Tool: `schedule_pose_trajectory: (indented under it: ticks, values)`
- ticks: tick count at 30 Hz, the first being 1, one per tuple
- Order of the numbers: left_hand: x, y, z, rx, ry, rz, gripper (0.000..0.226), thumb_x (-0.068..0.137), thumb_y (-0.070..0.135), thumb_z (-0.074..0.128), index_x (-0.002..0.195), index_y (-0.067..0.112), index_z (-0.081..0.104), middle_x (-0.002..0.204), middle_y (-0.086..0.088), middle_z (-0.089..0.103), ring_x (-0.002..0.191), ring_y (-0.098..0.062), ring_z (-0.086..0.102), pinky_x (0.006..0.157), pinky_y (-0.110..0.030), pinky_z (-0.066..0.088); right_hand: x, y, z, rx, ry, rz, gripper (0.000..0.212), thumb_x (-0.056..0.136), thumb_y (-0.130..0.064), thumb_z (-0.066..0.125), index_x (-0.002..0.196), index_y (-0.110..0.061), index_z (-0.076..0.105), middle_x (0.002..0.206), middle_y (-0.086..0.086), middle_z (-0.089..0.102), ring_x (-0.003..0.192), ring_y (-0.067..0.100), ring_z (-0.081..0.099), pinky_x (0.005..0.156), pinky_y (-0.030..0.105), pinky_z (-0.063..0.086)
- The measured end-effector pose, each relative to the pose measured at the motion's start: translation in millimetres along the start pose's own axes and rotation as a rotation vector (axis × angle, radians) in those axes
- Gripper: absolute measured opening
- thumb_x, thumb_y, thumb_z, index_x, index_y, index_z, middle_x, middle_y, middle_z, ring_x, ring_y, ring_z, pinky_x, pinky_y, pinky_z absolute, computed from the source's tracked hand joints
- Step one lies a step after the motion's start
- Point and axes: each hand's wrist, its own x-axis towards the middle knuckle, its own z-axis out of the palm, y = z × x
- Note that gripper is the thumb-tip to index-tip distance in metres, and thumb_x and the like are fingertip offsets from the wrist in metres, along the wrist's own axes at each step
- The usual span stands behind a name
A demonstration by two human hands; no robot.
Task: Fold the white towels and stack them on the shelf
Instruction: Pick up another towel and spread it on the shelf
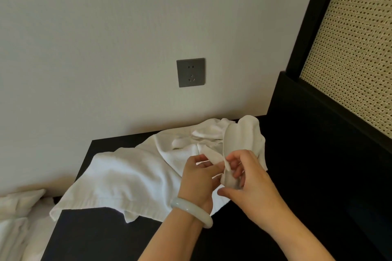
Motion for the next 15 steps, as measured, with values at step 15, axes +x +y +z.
schedule_pose_trajectory:
  ticks: [15]
  values:
    - [19.5,-22.7,-5.5,1.212,-0.141,0.590,0.065,0.087,0.017,0.069,0.136,0.047,0.040,0.129,0.007,0.034,0.116,-0.011,0.042,0.100,-0.023,0.043,-9.5,40.0,-34.7,0.189,0.142,0.238,0.030,0.091,-0.006,0.067,0.092,-0.036,0.068,0.073,-0.007,0.068,0.060,0.012,0.065,0.054,0.017,0.050]
